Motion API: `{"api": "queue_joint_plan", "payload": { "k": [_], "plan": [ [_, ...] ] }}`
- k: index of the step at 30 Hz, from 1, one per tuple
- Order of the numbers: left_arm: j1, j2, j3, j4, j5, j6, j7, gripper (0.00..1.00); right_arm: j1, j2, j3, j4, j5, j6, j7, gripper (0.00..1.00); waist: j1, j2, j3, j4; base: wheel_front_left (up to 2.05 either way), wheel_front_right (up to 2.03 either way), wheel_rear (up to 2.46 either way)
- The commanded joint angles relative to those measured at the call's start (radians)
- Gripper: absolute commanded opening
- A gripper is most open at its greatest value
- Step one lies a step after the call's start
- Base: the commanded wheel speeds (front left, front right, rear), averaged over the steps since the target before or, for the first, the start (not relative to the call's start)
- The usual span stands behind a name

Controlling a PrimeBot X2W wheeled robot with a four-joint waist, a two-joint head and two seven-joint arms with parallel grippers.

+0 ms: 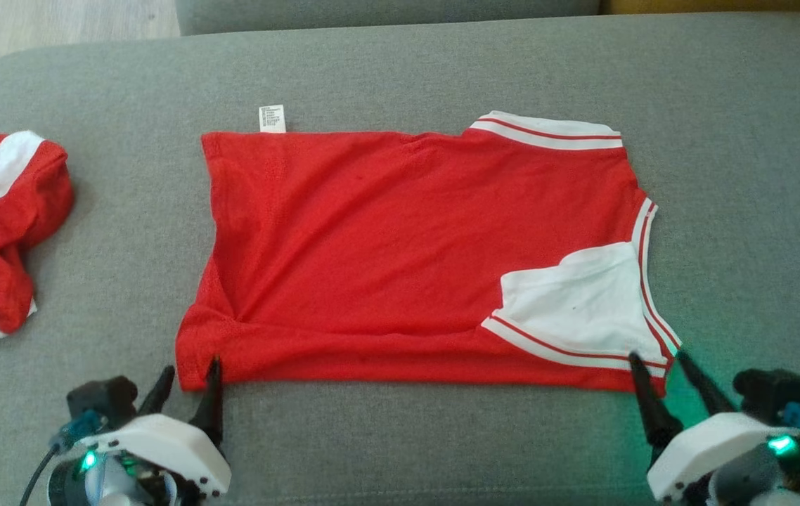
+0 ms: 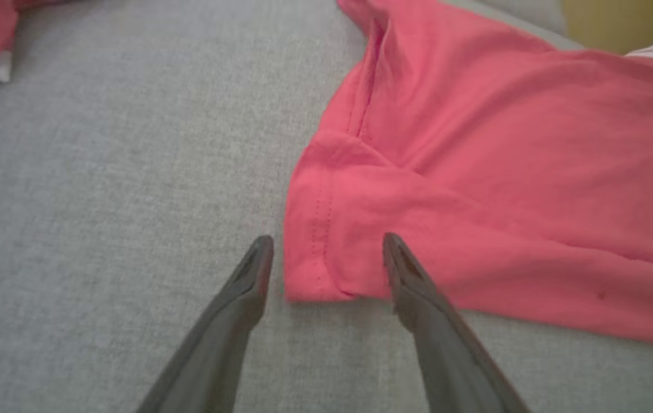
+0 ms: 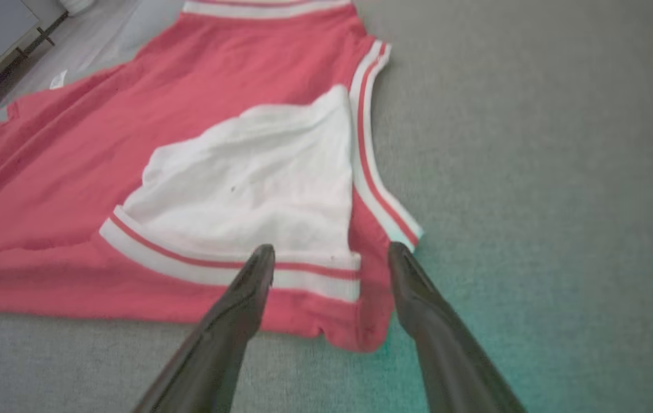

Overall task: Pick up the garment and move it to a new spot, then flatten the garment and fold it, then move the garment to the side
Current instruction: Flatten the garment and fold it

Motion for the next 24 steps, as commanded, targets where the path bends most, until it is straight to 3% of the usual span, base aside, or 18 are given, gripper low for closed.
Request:
{"api": "queue_joint_plan", "payload": {
  "k": [1,10,17,24],
  "plan": [
    [-0.021,0.008,0.040,-0.047,0.001,0.006,-0.026,1.00,-0.025,-0.026,0.023,-0.054,-0.018,-0.001,-0.038,1.00,0.0000,0.0000,-0.002,0.000,0.00,0.00,0.00],
    [-0.030,-0.010,0.026,-0.166,0.081,0.051,-0.181,1.00,-0.059,-0.048,0.061,-0.175,-0.100,-0.001,-0.168,1.00,0.0000,0.0000,-0.028,-0.005,0.00,0.00,0.00],
    [-0.013,0.000,-0.003,-0.241,0.148,0.080,-0.212,1.00,-0.056,-0.035,0.079,-0.280,-0.117,-0.001,-0.164,1.00,0.0000,0.0000,-0.054,-0.009,0.00,0.00,0.00],
    [-0.005,0.005,-0.018,-0.247,0.152,0.083,-0.200,1.00,-0.050,-0.028,0.068,-0.342,-0.117,-0.001,-0.133,1.00,0.0000,0.0000,-0.057,-0.006,0.00,0.00,0.00]
  ]
}}
